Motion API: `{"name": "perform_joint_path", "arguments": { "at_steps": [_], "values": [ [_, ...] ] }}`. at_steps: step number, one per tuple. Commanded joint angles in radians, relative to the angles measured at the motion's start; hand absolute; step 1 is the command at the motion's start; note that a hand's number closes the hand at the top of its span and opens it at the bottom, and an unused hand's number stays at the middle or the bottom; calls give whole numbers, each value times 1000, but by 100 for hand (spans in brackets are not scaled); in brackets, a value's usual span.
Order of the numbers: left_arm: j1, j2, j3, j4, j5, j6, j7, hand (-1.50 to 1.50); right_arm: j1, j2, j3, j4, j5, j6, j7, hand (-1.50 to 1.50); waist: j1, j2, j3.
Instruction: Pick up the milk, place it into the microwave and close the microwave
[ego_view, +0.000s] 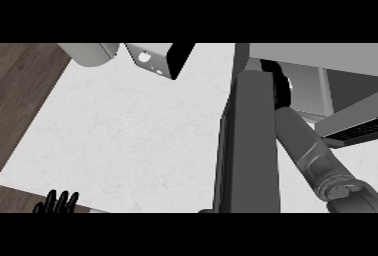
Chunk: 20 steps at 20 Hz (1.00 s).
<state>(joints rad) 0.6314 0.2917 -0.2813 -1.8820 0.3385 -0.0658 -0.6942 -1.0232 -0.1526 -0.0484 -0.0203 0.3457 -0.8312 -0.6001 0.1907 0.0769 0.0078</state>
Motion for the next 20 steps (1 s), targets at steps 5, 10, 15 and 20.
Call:
{"name": "perform_joint_path", "arguments": {
  "at_steps": [5, 10, 15, 20],
  "values": [
    [9, -10, -2, 28, -7, 0, -22, -150, 16, 67, -85, -73, -88, 157, -78, -150, -37, -14, 1],
    [20, -4, 8, 3, 3, -4, -23, -150, 62, 67, -153, -107, -160, 271, -163, -150, -58, -20, 1],
    [11, -1, 20, -13, 5, 5, -9, -150, 122, 60, -208, -118, -220, 443, -256, -150, -90, -29, 0],
    [84, 9, 12, -9, -1, -12, -37, -150, 199, 58, -221, -102, -235, 547, -339, -150, -108, -47, -3]
  ]
}}
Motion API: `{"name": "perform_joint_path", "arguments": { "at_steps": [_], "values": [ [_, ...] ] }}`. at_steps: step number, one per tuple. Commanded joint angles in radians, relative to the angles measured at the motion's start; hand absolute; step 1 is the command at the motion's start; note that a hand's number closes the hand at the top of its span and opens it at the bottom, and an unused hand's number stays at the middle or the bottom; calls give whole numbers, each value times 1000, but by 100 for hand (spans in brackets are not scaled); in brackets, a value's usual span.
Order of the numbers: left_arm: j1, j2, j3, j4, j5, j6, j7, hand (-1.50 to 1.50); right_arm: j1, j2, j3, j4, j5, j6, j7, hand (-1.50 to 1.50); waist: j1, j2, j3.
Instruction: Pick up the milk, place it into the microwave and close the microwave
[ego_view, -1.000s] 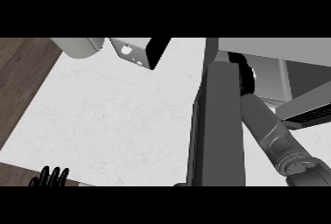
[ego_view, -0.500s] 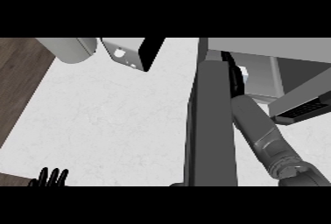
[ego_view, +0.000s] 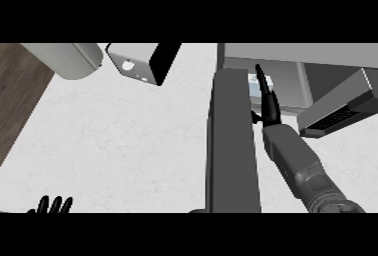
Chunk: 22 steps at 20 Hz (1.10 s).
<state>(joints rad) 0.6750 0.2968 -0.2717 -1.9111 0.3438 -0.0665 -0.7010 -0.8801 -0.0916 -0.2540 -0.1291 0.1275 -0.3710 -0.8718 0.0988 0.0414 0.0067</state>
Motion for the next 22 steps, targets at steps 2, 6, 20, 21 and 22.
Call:
{"name": "perform_joint_path", "arguments": {
  "at_steps": [2, 6, 20, 21, 22],
  "values": [
    [-14, -7, 7, -5, 12, 11, 28, -150, 67, -28, -21, 12, -20, 128, -80, -150, -24, -6, -1],
    [33, -18, -24, -21, -17, 27, 29, -150, 128, 27, -29, -2, -27, 106, -172, -150, -38, -17, -2],
    [50, -3, -90, -36, -108, 45, 92, -150, 339, -70, 35, -65, 4, 428, -244, -150, -93, -41, -6],
    [27, -29, -103, 13, -128, 56, 79, -150, 329, -35, 23, -101, -16, 384, -226, -150, -93, -42, -6],
    [16, -18, -86, 23, -123, 43, 68, -150, 379, -78, 17, -90, -19, 431, -281, -150, -91, -40, -6]
  ]
}}
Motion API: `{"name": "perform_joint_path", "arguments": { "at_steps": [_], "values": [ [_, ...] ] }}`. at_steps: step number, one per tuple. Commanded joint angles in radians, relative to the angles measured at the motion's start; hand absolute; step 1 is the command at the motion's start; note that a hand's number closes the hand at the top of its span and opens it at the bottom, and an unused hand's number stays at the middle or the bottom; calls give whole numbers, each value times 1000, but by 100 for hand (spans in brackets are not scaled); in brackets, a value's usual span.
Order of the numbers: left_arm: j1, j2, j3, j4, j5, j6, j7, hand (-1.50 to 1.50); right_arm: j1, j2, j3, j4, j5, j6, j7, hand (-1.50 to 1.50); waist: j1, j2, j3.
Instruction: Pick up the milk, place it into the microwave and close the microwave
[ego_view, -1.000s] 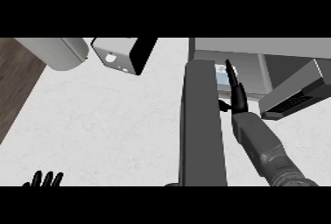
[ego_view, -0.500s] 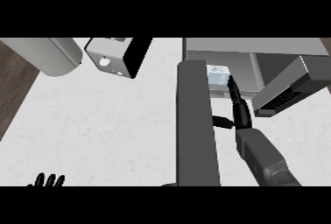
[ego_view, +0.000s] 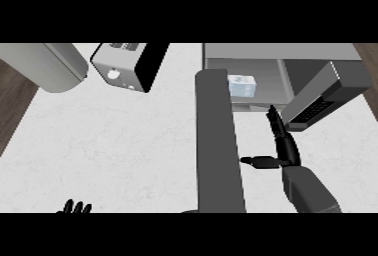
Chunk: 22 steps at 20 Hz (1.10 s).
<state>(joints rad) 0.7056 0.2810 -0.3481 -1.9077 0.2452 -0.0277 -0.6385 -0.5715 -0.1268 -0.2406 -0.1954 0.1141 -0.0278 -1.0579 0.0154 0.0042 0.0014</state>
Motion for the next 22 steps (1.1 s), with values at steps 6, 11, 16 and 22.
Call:
{"name": "perform_joint_path", "arguments": {
  "at_steps": [6, 11, 16, 22],
  "values": [
    [-117, -8, -48, 105, -15, -59, 44, -150, 179, -81, -1, -120, -36, 128, -95, -150, -24, -6, -2],
    [-247, -34, -113, 204, -119, -47, 106, -150, 272, -130, -10, -202, -62, 163, -118, 150, -34, -6, -2],
    [-339, -50, -149, 200, -220, -6, 198, 150, 334, -143, -26, -268, -110, 192, -50, -150, -26, -6, -2],
    [-447, -168, -197, 362, -285, 36, 186, 150, 398, -275, -85, -282, -198, 354, -34, -150, -23, -3, -1]
  ]
}}
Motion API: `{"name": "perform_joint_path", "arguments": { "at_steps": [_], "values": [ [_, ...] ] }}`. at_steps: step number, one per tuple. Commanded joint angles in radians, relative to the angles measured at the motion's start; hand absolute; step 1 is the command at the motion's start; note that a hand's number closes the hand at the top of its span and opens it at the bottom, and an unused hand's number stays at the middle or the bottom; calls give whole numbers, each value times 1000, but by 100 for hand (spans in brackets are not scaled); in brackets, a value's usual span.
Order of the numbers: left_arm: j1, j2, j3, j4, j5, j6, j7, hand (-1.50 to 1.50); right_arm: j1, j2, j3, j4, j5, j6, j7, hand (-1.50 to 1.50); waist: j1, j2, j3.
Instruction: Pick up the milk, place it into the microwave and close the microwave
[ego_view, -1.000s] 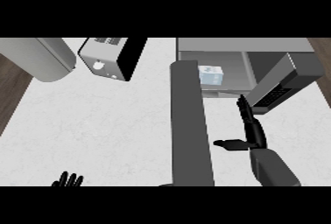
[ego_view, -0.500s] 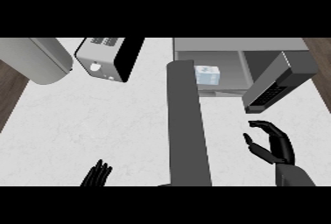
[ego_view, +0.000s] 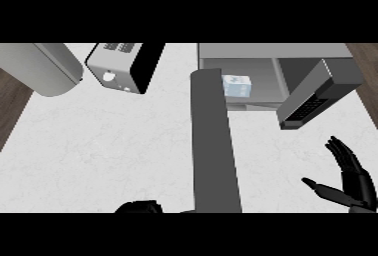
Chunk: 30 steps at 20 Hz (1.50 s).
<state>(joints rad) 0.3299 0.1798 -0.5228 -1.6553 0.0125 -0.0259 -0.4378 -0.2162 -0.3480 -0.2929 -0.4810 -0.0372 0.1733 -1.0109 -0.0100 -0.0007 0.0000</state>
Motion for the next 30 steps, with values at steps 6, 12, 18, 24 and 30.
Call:
{"name": "perform_joint_path", "arguments": {
  "at_steps": [6, 12, 18, 24, 30],
  "values": [
    [-218, -136, 33, 177, -106, 106, 61, 150, 16, -54, -20, 29, -43, 112, -77, -150, 11, 3, 1],
    [-392, -150, -54, 378, -166, -12, 202, 150, 65, -114, -20, -31, -80, 201, -62, -150, -15, 6, 2],
    [-511, -179, -162, 560, -134, -93, 298, 150, 79, -157, -21, -63, -113, 240, -24, -150, -24, 7, 1],
    [-672, -180, -316, 637, -12, 41, 266, 150, 66, -132, 12, -95, -120, 260, -57, -150, -39, 10, 0],
    [-674, -179, -453, 608, 133, 206, 159, 150, 76, -161, 47, -177, -153, 335, -15, -150, -66, 12, -2]
  ]
}}
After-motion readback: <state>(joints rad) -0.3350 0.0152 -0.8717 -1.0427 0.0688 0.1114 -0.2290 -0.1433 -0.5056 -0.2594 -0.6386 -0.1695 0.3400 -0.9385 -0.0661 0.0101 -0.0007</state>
